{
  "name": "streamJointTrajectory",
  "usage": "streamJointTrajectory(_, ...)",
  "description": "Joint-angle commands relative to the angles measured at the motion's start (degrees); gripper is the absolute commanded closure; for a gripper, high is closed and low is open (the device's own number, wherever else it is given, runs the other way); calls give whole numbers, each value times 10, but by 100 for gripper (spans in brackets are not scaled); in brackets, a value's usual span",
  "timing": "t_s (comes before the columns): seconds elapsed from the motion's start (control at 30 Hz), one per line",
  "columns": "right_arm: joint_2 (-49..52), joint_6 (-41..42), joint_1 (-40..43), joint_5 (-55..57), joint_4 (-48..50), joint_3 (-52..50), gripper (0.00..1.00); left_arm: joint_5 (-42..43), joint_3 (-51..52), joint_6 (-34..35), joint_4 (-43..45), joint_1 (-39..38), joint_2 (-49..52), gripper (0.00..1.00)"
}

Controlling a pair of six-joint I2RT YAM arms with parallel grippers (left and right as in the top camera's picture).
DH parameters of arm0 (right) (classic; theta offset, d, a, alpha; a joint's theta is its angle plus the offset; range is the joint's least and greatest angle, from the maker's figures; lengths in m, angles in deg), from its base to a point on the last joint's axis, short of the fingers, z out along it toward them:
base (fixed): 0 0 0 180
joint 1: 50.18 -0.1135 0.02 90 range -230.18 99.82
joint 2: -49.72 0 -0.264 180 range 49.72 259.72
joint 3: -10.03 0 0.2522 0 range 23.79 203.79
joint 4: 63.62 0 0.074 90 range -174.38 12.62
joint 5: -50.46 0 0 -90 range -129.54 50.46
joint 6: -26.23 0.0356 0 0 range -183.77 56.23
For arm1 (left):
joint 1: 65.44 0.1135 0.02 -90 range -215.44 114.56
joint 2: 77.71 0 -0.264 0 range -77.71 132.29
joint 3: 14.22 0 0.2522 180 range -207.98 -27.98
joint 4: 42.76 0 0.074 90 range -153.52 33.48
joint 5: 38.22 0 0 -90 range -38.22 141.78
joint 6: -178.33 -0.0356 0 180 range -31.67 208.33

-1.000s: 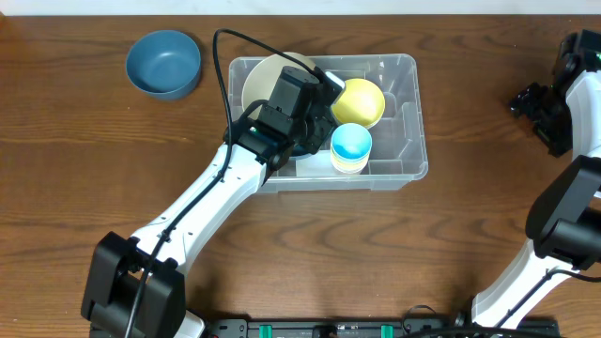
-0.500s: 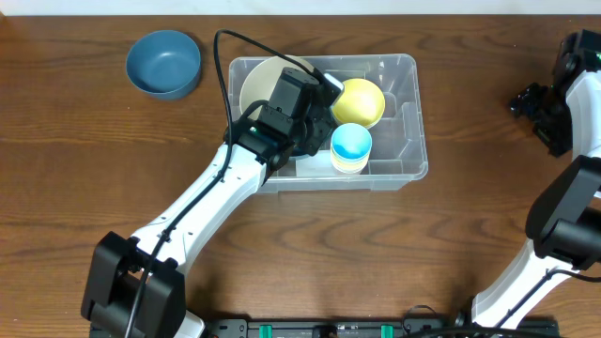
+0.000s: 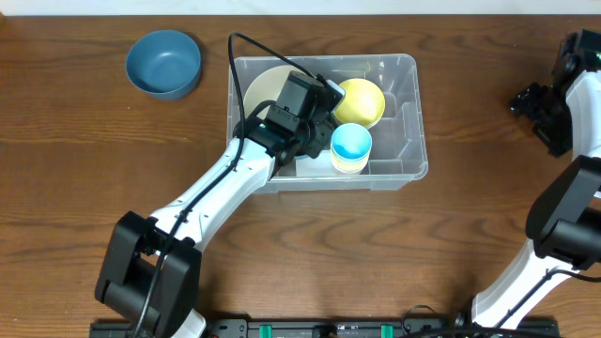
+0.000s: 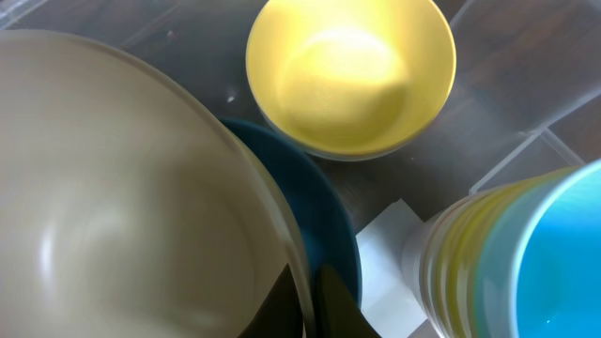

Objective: Pack container
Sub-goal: 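Release the cream bowl and move the left gripper to the last blue bowl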

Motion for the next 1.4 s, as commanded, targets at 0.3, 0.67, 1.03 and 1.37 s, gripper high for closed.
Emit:
streamJointTrajectory(0.3,-3,7,1,4,0,0,1,-7,-5,-9,12,0,-4,31)
streamJointTrajectory(0.67,-3,7,1,4,0,0,1,-7,-26,51,58,40,-33,24)
streamJointTrajectory(1.03,-3,7,0,4,0,0,1,-152,-26,167,109,134,-91,24)
streamJointTrajectory(1.37,-3,7,1,4,0,0,1,-161,-26,165,226,250,-56,10)
